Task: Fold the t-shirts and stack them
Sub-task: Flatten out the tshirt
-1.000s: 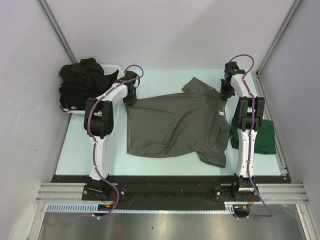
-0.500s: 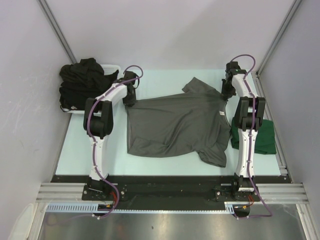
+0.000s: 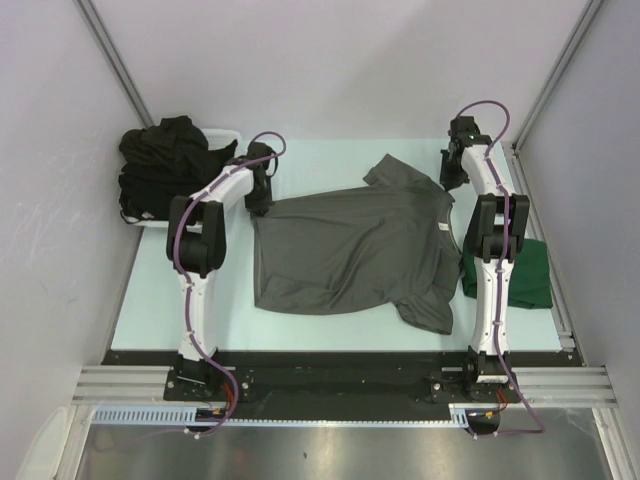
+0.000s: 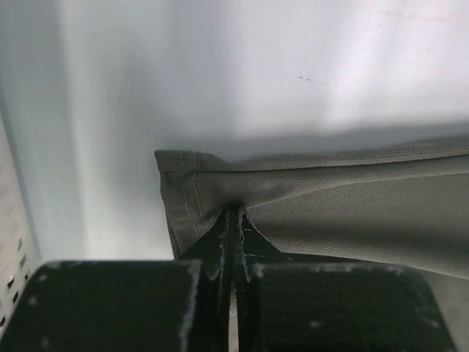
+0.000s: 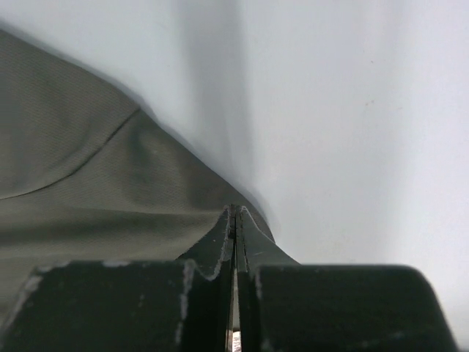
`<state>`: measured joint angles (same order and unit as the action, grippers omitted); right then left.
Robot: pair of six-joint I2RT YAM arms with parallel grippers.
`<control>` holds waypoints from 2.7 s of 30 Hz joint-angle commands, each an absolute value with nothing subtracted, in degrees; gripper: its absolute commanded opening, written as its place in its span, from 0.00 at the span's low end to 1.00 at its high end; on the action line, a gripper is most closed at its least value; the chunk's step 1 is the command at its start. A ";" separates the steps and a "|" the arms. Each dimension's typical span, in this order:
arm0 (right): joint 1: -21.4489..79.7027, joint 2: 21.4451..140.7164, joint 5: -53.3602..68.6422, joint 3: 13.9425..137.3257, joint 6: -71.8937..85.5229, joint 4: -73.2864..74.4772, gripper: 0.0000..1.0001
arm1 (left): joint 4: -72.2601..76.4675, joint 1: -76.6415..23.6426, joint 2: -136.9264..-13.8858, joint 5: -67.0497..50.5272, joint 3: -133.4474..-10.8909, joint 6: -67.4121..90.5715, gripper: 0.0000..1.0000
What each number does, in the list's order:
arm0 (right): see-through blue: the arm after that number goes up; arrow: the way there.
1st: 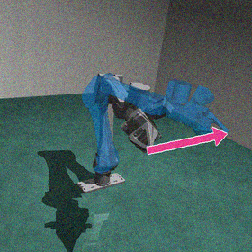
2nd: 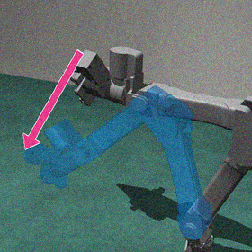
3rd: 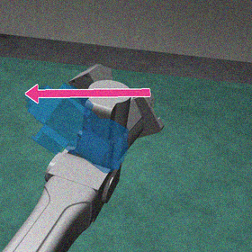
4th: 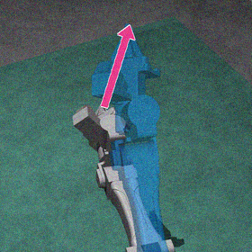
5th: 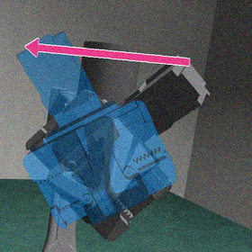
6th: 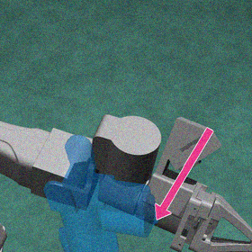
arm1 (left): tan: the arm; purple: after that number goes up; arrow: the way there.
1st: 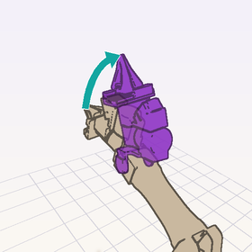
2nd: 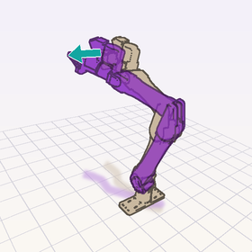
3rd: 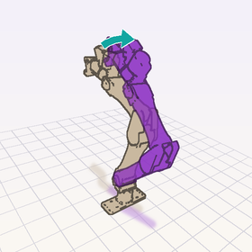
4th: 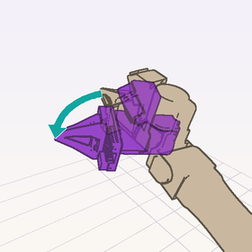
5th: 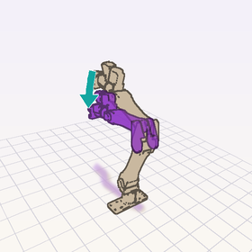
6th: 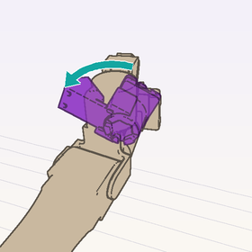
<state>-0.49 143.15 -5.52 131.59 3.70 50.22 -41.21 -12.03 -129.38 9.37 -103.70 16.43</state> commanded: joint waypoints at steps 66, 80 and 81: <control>36.56 94.31 -3.34 84.99 21.71 47.99 0.24 | -34.01 -24.61 -83.58 -0.09 -52.12 21.36 0.28; 35.77 92.99 -3.34 83.14 20.83 48.16 0.24 | -34.54 -25.75 -89.12 2.90 -56.60 20.48 0.29; 35.68 92.99 -3.34 83.14 20.92 48.25 0.24 | -34.37 -25.75 -89.56 2.99 -56.69 20.22 0.29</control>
